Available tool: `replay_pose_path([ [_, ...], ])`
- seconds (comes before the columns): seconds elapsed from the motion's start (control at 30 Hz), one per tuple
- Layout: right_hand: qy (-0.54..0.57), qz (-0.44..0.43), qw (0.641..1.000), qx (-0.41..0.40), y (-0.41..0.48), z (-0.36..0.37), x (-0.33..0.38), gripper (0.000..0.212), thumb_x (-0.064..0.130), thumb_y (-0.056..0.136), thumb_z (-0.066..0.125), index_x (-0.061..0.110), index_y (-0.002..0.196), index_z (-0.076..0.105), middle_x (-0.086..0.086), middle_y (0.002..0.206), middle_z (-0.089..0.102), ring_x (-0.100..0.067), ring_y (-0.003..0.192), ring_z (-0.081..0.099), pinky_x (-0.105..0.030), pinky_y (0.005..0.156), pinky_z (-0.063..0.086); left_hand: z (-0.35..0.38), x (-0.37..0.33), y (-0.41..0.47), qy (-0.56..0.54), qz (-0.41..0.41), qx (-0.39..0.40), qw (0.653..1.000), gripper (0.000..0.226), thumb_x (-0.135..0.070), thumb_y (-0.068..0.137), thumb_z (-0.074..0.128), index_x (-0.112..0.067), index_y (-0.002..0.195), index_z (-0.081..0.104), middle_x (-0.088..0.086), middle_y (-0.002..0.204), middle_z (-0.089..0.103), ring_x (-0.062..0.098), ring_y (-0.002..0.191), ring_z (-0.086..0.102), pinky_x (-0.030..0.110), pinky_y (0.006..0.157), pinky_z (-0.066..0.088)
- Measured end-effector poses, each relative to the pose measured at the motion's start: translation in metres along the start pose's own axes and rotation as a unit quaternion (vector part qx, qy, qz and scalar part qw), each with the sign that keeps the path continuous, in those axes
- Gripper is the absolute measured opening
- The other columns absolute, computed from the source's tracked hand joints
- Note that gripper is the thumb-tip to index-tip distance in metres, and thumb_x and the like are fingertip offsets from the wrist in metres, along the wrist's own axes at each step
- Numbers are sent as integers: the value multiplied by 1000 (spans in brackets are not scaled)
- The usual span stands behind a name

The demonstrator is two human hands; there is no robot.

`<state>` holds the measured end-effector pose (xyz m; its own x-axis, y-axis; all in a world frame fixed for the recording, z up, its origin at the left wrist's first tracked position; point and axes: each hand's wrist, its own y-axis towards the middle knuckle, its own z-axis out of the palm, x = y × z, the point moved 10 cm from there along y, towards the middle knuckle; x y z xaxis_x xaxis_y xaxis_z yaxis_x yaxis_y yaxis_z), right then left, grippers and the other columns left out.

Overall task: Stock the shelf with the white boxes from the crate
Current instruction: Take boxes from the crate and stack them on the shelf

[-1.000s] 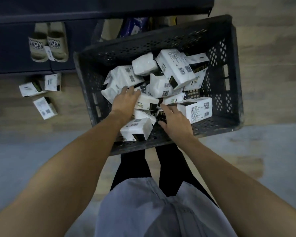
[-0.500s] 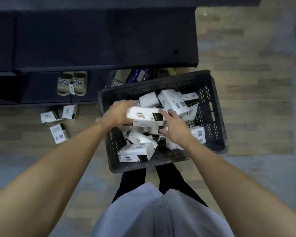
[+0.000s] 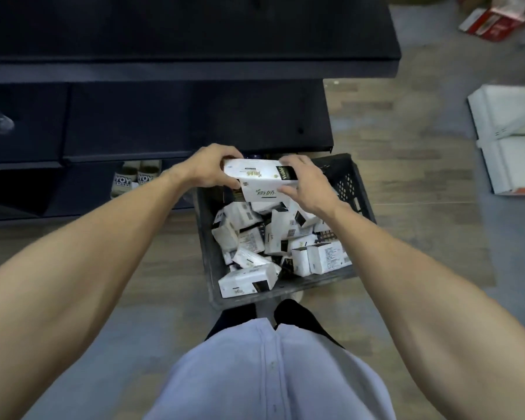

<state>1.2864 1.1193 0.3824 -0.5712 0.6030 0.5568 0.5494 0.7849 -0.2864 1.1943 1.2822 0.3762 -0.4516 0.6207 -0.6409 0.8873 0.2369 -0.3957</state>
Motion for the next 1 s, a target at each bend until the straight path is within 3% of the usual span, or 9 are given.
replay_pose_path([
  [0.1, -17, -16, 1000, -12, -2, -17, 17, 52, 26, 91, 71, 19, 136, 47, -3, 137, 48, -25, 123, 50, -38, 101, 40, -20, -11, -9, 11, 7, -10, 1000, 51, -22, 72, 84, -25, 118, 63, -7, 105, 65, 17, 98, 61, 29, 83, 48],
  [0.23, -28, -34, 998, -38, 2, -57, 41, 50, 33, 88, 73, 22, 131, 49, -3, 129, 52, -25, 115, 53, -39, 97, 43, -64, -37, -27, 10, 24, -72, 997, 65, -19, 72, 83, -30, 129, 54, -7, 111, 62, 14, 98, 59, 23, 85, 45],
  [0.33, -40, -61, 995, -68, 3, -94, 65, 49, 36, 86, 75, 23, 127, 51, -3, 123, 55, -25, 109, 54, -38, 92, 44, -95, -65, -43, 26, 56, -144, 988, 63, -21, 71, 83, -32, 125, 52, 1, 113, 61, 19, 100, 57, 31, 87, 48],
  [0.53, -32, -99, 990, -96, -3, -150, 102, 53, 36, 84, 76, 26, 130, 53, -4, 125, 51, -24, 112, 52, -34, 91, 41, -134, -93, -76, -81, 46, -225, 970, 53, -21, 71, 85, -33, 113, 55, -6, 104, 63, 9, 86, 57, 20, 69, 43],
  [0.63, 17, -110, 985, -134, -11, -168, 119, 54, 32, 84, 77, 29, 133, 53, -6, 126, 51, -24, 110, 53, -35, 94, 45, -151, -102, -98, -92, 37, -256, 962, 52, -22, 71, 86, -32, 112, 56, -6, 97, 65, 19, 81, 58, 30, 69, 50],
  [0.7, 41, -108, 980, -163, -16, -173, 130, 51, 31, 87, 74, 31, 133, 53, -6, 122, 56, -20, 101, 52, -36, 87, 47, -162, -104, -113, -104, 25, -278, 955, 51, -21, 71, 86, -32, 111, 56, 0, 101, 67, 32, 87, 61, 44, 78, 56],
  [0.8, 66, -115, 973, -189, -24, -169, 153, 47, 29, 91, 68, 32, 134, 51, -5, 118, 64, -19, 97, 54, -31, 76, 44, -177, -106, -136, -102, 19, -307, 946, 50, -21, 72, 85, -33, 110, 56, 1, 104, 66, 33, 94, 62, 45, 82, 57],
  [0.9, 66, -126, 966, -214, -33, -166, 182, 47, 29, 92, 67, 30, 136, 50, -5, 117, 65, -24, 104, 60, -37, 82, 52, -193, -100, -161, -110, 23, -347, 931, 50, -21, 74, 84, -33, 113, 54, -1, 103, 65, 26, 97, 64, 38, 81, 58],
  [1.0, 45, -121, 963, -235, -34, -163, 212, 55, 35, 91, 68, 27, 141, 47, -7, 122, 63, -26, 111, 59, -40, 92, 50, -212, -84, -188, -141, 21, -398, 906, 50, -24, 76, 84, -33, 113, 51, 6, 103, 62, 25, 92, 66, 35, 70, 60],
])
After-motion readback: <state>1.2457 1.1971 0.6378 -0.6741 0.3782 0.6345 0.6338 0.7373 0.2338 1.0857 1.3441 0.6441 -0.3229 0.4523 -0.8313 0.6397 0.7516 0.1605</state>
